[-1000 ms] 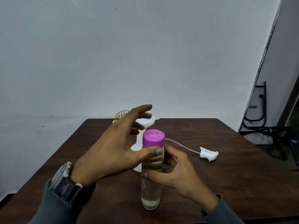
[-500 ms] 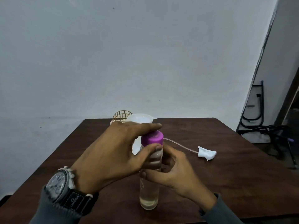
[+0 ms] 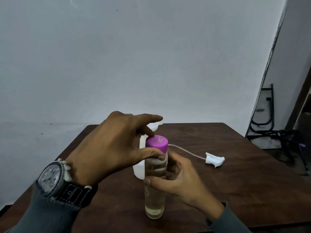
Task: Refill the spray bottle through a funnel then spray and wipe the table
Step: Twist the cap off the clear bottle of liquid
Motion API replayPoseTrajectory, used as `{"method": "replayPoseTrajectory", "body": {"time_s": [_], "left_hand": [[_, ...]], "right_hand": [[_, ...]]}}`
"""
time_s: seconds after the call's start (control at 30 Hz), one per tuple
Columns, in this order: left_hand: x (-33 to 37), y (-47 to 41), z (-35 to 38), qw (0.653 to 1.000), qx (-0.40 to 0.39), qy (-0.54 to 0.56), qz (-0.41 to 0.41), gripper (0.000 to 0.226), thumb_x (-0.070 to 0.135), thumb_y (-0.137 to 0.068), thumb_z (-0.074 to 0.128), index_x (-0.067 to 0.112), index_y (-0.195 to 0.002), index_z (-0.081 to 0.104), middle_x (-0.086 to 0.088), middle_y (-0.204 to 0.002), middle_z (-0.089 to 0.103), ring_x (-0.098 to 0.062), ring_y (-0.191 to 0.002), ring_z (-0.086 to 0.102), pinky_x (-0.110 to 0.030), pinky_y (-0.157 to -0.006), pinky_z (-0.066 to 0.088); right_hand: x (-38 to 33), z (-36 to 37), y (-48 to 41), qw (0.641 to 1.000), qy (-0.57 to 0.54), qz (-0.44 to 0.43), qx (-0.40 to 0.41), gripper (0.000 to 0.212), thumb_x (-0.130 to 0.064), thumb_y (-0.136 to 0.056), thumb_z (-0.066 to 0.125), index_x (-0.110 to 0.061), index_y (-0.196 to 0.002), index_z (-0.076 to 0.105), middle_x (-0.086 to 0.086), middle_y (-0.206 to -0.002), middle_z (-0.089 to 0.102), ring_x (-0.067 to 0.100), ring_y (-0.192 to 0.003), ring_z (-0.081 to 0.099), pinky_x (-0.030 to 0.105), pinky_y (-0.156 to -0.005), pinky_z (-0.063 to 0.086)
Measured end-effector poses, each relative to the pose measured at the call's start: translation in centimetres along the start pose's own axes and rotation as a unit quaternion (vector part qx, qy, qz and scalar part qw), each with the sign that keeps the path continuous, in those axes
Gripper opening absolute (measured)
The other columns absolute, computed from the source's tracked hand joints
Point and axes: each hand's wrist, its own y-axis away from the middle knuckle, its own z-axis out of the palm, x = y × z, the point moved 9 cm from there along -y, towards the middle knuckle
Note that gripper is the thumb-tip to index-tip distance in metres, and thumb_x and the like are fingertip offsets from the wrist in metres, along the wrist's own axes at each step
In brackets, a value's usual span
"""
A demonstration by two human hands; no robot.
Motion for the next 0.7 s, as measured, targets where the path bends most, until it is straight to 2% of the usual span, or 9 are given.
{"method": "replayPoseTrajectory", "body": {"time_s": [0.07,0.13,0.23,0.27,0.37,0.5,0.57,0.6,0.7], "left_hand": [[0.1,-0.3,0.5,1.000,-0.015,0.014,0.009,0.087,0.079,-0.070,0.068,0.047,-0.149,0.048,0.028,-0.124,0.071,-0.004,-0.104,0.071,-0.034,-0.090,0.059],[0.1,-0.3,1.6,0.996,-0.053,0.075,0.012,0.086,0.067,-0.076,0.074,0.050,-0.153,0.041,0.032,-0.134,0.065,-0.012,-0.103,0.075,-0.036,-0.093,0.059],[0.3,0.0,2.1,0.994,-0.044,0.092,0.026,0.076,0.046,-0.081,0.081,0.045,-0.150,0.050,0.038,-0.125,0.066,0.007,-0.082,0.072,-0.014,-0.079,0.054],[0.4,0.1,1.9,0.995,-0.031,0.089,0.028,0.074,0.049,-0.080,0.079,0.046,-0.149,0.052,0.041,-0.124,0.064,0.004,-0.076,0.072,-0.011,-0.075,0.053],[0.0,0.3,1.8,0.995,-0.006,0.098,0.029,0.080,0.063,-0.073,0.079,0.048,-0.147,0.053,0.039,-0.120,0.067,-0.017,-0.084,0.078,-0.032,-0.081,0.061],[-0.4,-0.3,1.3,0.992,0.025,0.120,0.003,0.095,0.065,-0.060,0.091,0.042,-0.145,0.057,0.027,-0.103,0.076,-0.017,-0.082,0.075,-0.039,-0.077,0.061],[-0.2,-1.0,1.8,0.993,0.016,0.116,-0.001,0.097,0.062,-0.061,0.091,0.041,-0.148,0.052,0.025,-0.106,0.072,-0.012,-0.092,0.069,-0.032,-0.079,0.058],[-0.1,-1.2,2.4,0.991,0.002,0.135,-0.007,0.098,0.056,-0.064,0.092,0.041,-0.150,0.048,0.026,-0.112,0.071,-0.007,-0.102,0.068,-0.030,-0.085,0.058],[0.2,-0.7,3.9,0.975,-0.050,0.216,-0.009,0.098,0.033,-0.075,0.093,0.038,-0.157,0.039,0.020,-0.142,0.064,0.004,-0.135,0.056,-0.031,-0.108,0.053]], "right_hand": [[0.0,0.0,0.0,1.000,0.000,0.003,-0.001,0.050,-0.007,-0.079,0.090,-0.034,-0.117,0.072,0.003,-0.112,0.078,0.022,-0.110,0.075,0.051,-0.100,0.059],[0.0,-0.1,0.0,1.000,-0.003,0.004,0.000,0.049,-0.006,-0.079,0.090,-0.035,-0.113,0.072,0.001,-0.109,0.078,0.021,-0.108,0.075,0.049,-0.098,0.060],[0.0,0.0,0.1,1.000,-0.011,0.003,0.000,0.046,-0.006,-0.079,0.090,-0.034,-0.111,0.073,0.005,-0.108,0.078,0.024,-0.107,0.075,0.052,-0.098,0.059],[0.1,0.0,0.1,1.000,-0.012,0.002,-0.001,0.046,-0.006,-0.079,0.090,-0.033,-0.112,0.073,0.006,-0.109,0.078,0.025,-0.108,0.075,0.053,-0.099,0.059],[0.3,0.1,0.0,1.000,-0.018,0.004,-0.002,0.049,-0.004,-0.078,0.090,-0.037,-0.110,0.073,0.003,-0.108,0.078,0.023,-0.108,0.075,0.051,-0.098,0.059],[0.3,0.1,0.0,1.000,-0.019,0.005,0.004,0.049,-0.008,-0.076,0.093,-0.040,-0.109,0.073,0.000,-0.105,0.078,0.021,-0.107,0.075,0.050,-0.099,0.059],[0.5,0.1,0.0,1.000,-0.017,0.005,0.004,0.049,-0.008,-0.075,0.093,-0.027,-0.117,0.074,0.005,-0.107,0.078,0.024,-0.108,0.075,0.053,-0.099,0.059],[0.5,0.0,0.0,1.000,-0.014,0.004,0.005,0.049,-0.007,-0.075,0.093,-0.021,-0.118,0.074,0.005,-0.107,0.079,0.023,-0.107,0.075,0.050,-0.097,0.059],[0.5,-0.3,0.1,1.000,-0.006,0.001,0.005,0.043,-0.004,-0.077,0.092,-0.026,-0.109,0.075,-0.003,-0.102,0.079,0.016,-0.101,0.076,0.038,-0.090,0.059]]}}
